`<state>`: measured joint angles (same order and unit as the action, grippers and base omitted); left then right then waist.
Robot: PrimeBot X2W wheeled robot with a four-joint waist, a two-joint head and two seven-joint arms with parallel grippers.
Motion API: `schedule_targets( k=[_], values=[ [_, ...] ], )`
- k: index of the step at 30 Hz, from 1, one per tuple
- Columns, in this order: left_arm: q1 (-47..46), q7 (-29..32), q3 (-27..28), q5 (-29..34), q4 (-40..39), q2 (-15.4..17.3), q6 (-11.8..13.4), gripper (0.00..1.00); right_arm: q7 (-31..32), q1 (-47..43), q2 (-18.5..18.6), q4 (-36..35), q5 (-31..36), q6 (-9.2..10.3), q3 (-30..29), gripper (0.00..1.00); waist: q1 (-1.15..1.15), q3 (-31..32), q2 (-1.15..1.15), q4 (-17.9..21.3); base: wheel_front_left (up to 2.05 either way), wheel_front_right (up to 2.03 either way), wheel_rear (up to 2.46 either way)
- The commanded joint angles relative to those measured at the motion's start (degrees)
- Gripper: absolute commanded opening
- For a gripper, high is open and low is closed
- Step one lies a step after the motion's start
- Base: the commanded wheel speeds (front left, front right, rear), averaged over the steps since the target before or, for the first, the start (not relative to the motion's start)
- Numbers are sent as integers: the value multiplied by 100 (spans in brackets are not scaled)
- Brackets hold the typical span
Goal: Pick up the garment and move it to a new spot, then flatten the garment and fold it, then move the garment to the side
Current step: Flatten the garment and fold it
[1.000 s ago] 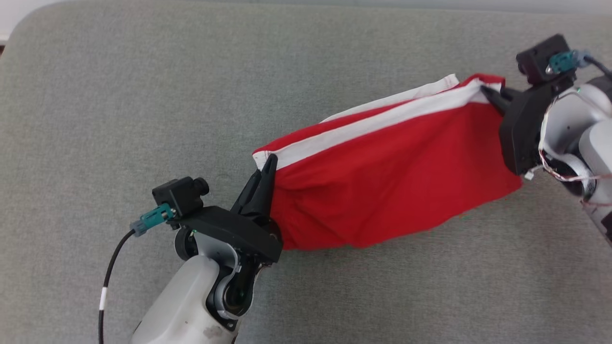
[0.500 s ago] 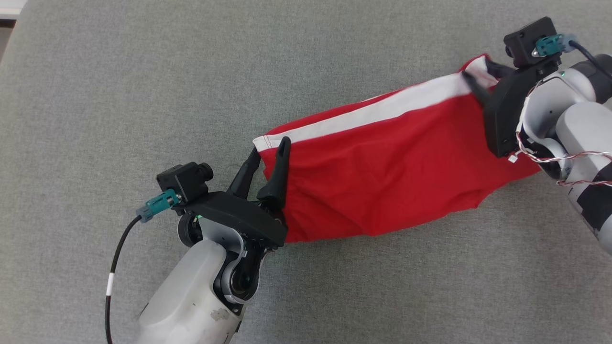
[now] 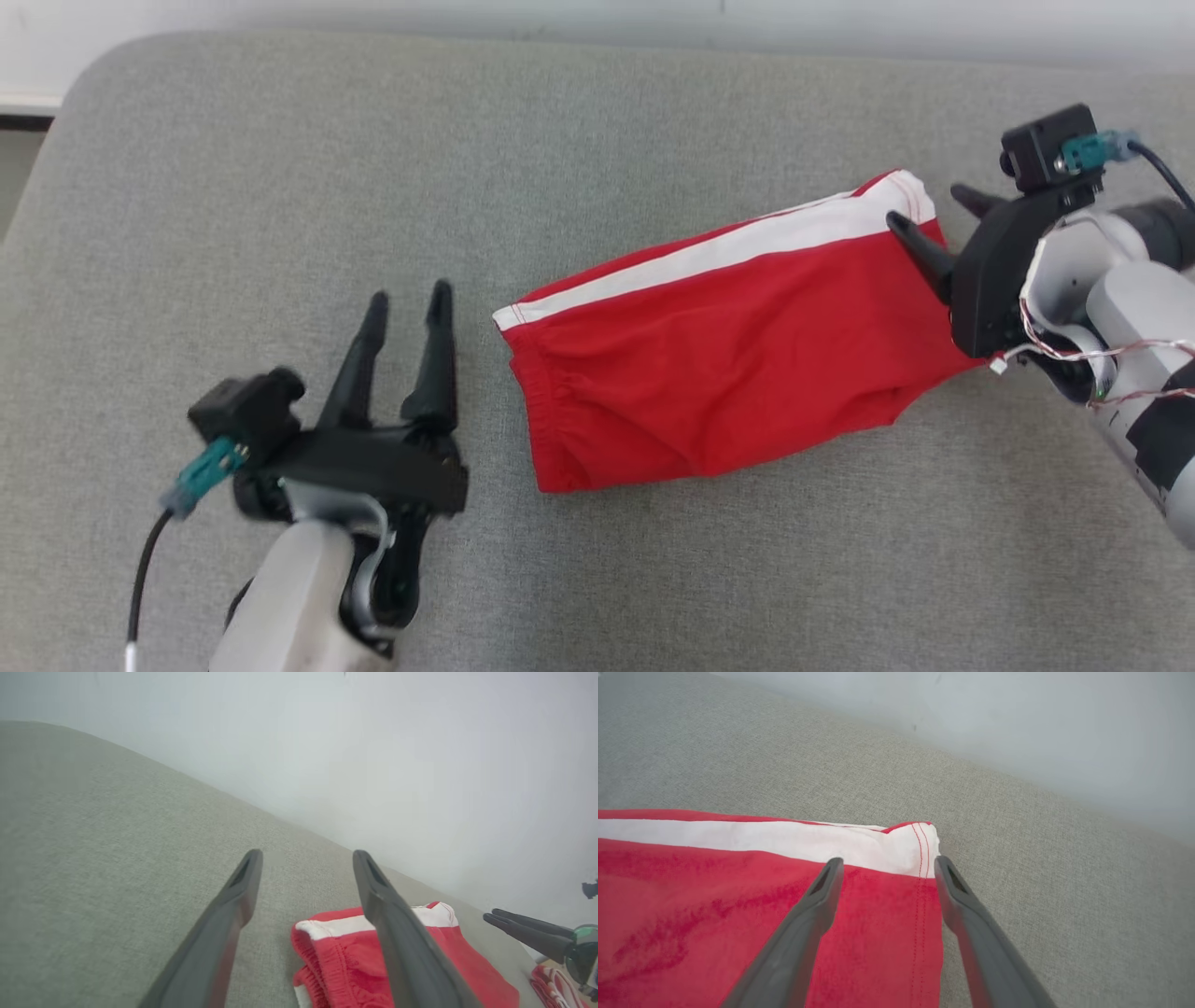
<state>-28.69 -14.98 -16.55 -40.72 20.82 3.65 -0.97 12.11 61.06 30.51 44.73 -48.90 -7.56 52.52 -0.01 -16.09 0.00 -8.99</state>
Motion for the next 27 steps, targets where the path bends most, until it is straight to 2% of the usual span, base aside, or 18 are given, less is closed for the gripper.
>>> schedule_targets(
  k=[1, 5, 13, 22, 27],
  values=[
    [319, -20, 246, 407, -173, 15, -15, 100, -10, -175, -2, 68, -175, 14, -37, 100, 1, 196, 0, 55, 0, 0, 0],
    [894, -21, 634, 1227, -471, 56, -45, 100, 13, -363, -13, 209, -405, 14, -105, 100, 1, 262, 0, 33, 0, 0, 0],
    [1661, -22, 1245, 1889, -669, 4, -212, 100, -51, -589, -14, 647, -759, 14, -370, 100, 1, 252, 0, -192, 0, 0, 0],
    [2369, -22, 1662, 2103, -885, -64, -353, 100, -213, -589, -126, 1465, -800, 14, -616, 100, 1, 181, 0, -488, 0, 0, 0],
    [2631, -23, 1691, 2251, -1049, -72, -373, 100, -306, -511, -338, 2044, -675, 14, -688, 100, 1, 96, 0, -601, 0, 0, 0]
  ],
)
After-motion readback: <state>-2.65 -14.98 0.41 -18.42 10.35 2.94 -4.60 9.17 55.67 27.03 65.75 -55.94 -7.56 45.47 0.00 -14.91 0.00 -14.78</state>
